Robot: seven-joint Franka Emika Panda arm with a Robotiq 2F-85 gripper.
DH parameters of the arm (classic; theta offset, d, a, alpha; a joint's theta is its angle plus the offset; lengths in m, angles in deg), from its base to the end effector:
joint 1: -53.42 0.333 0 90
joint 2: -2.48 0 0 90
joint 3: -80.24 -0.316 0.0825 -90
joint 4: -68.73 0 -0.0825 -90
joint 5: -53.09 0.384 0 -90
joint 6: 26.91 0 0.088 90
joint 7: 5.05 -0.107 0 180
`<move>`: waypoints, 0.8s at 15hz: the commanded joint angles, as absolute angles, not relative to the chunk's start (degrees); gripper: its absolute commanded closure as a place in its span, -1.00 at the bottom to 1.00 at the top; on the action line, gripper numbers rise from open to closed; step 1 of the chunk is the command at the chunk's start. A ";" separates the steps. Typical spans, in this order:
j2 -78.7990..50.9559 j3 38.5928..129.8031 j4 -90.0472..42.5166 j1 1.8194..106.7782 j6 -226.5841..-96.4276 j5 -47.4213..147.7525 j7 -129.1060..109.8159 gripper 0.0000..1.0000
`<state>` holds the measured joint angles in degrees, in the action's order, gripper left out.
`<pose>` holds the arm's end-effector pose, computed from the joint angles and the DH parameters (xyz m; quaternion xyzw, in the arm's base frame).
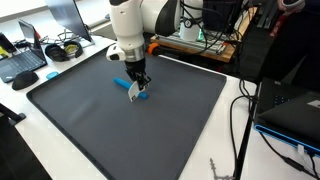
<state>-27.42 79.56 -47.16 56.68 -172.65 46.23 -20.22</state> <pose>0.5995 0.0427 0.1875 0.9983 -0.0492 0.0048 0.0303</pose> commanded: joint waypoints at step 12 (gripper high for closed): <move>-30.17 78.48 -50.23 53.98 -181.29 53.60 -11.47 0.98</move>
